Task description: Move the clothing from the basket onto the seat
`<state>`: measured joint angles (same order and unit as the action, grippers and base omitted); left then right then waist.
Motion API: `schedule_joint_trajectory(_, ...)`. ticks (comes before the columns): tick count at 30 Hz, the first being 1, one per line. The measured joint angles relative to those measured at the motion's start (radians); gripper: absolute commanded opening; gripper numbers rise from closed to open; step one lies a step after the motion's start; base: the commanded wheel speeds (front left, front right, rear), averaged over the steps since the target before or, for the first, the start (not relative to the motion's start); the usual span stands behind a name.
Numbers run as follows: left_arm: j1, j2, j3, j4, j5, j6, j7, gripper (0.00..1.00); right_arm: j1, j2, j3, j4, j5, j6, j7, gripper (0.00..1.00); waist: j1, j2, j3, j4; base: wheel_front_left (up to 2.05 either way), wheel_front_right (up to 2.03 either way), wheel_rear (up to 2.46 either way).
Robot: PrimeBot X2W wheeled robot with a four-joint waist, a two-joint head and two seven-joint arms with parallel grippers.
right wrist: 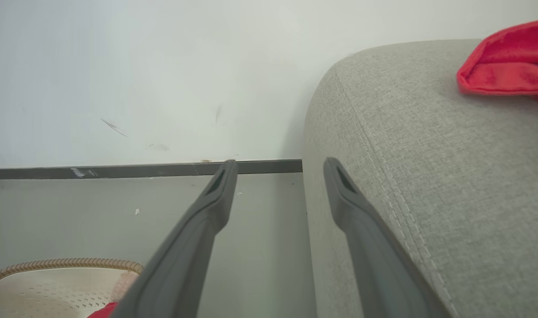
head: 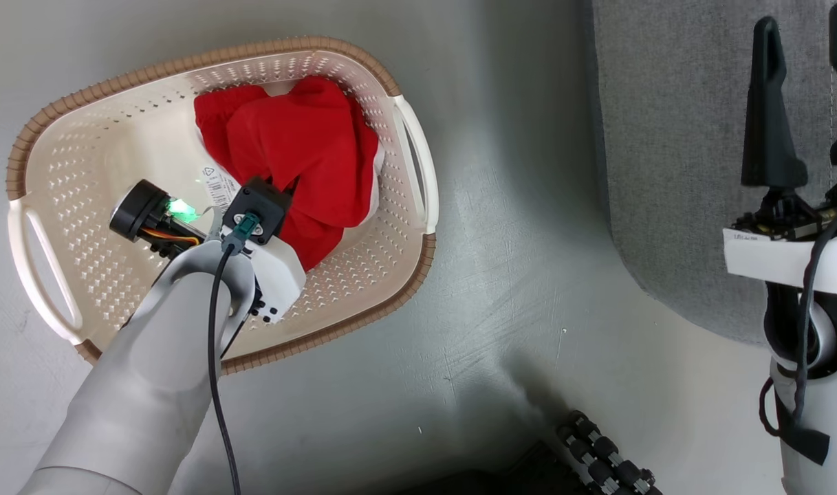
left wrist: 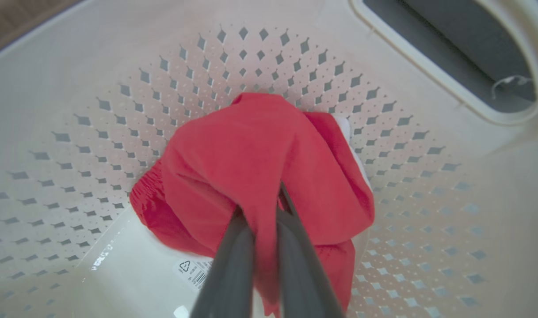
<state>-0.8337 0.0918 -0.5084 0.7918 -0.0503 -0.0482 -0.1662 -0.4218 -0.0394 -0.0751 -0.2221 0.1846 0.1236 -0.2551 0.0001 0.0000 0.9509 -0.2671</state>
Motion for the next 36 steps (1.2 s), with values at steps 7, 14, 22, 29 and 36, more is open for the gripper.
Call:
schedule_joint_trajectory(7, 0.0, -0.004, -0.006, 0.002, 0.0, -0.004, -0.044, 0.0, -0.019, 0.0, -0.004, 0.007, 0.0, 0.0, 0.0, 1.0, 0.0, 0.0, -0.018, 0.013, 0.0, 0.0, 0.0)
schedule_joint_trajectory(14, 0.0, -0.004, -0.016, -0.004, 0.003, -0.008, -0.064, 0.0, -0.042, -0.001, -0.008, 0.014, 0.0, 0.0, 0.0, 1.0, 0.0, 0.0, -0.043, 0.028, 0.0, 0.0, 0.0)
schedule_joint_trajectory(22, 0.004, -0.005, 0.001, -0.05, -0.002, -0.001, -0.078, 0.0, -0.054, -0.002, 0.005, 0.059, 0.0, 0.0, 0.0, 1.0, 0.0, 0.0, -0.09, 0.052, 0.0, 0.0, 0.0)
schedule_joint_trajectory(29, 0.021, -0.001, 0.035, -0.112, -0.019, 0.021, -0.084, 0.0, -0.058, -0.003, 0.04, 0.125, -0.022, 0.0, 0.0, 1.0, 0.0, 0.0, -0.144, 0.077, 0.0, 0.0, 0.0)
schedule_joint_trajectory(36, 0.057, 0.01, 0.054, -0.206, -0.021, 0.041, -0.086, 0.0, -0.079, -0.004, 0.056, 0.154, -0.05, 0.0, 0.0, 1.0, 0.0, 0.0, -0.208, 0.102, 0.0, 0.0, 0.0)
